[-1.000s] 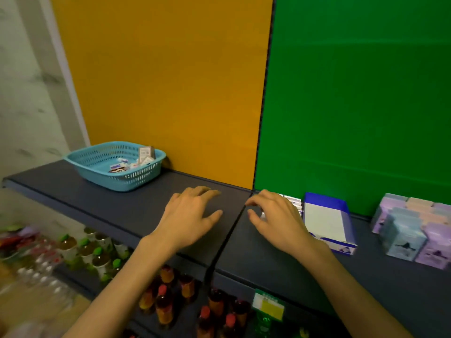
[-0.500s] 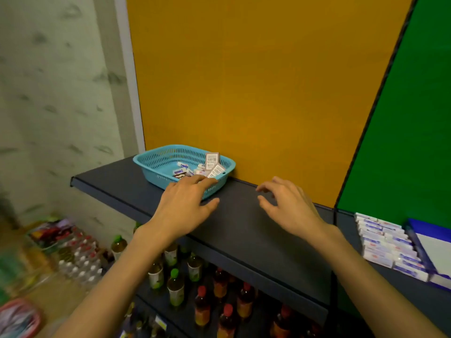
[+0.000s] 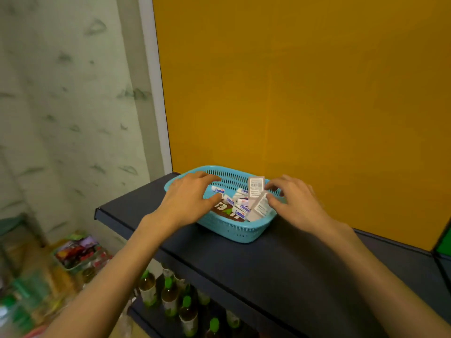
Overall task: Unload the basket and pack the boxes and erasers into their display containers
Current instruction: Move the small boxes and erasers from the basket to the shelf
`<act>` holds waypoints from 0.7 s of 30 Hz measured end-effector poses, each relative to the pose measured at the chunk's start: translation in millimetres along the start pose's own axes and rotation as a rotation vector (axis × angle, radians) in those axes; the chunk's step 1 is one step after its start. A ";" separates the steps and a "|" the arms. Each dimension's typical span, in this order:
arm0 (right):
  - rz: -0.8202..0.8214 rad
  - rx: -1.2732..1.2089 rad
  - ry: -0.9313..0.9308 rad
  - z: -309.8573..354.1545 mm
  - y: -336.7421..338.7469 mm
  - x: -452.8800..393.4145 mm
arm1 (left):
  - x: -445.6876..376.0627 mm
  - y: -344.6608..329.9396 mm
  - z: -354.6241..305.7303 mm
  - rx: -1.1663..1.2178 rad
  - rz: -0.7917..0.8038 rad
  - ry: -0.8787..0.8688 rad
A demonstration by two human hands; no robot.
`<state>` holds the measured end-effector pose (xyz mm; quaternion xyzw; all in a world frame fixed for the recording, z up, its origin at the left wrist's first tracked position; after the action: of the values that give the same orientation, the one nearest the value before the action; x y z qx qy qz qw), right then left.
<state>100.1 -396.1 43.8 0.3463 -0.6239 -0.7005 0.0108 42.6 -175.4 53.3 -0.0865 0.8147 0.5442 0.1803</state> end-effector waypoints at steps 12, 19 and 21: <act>0.041 0.034 0.000 14.9 -48.1 -82.5 | -116.8 -29.0 78.2 -0.106 0.188 -0.086; 0.101 0.062 -0.053 21.7 -73.1 -94.5 | -155.8 -82.6 120.3 -0.151 0.539 -0.104; 0.120 0.084 -0.081 23.0 -76.5 -97.5 | -161.3 -94.8 121.6 -0.170 0.596 -0.160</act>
<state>194.6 -315.7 21.9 0.2796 -0.6722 -0.6854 0.0129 247.2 -110.0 -6.9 0.1844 0.7390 0.6443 0.0686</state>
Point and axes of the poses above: each hand's wrist, its own x-axis away from the middle knuckle, its own y-axis out of the back of the hand, z = x × y, the point moved 6 cm from there along -x, towards the middle knuckle, and after that the axes turned 13 degrees about x, right-handed, at the moved point
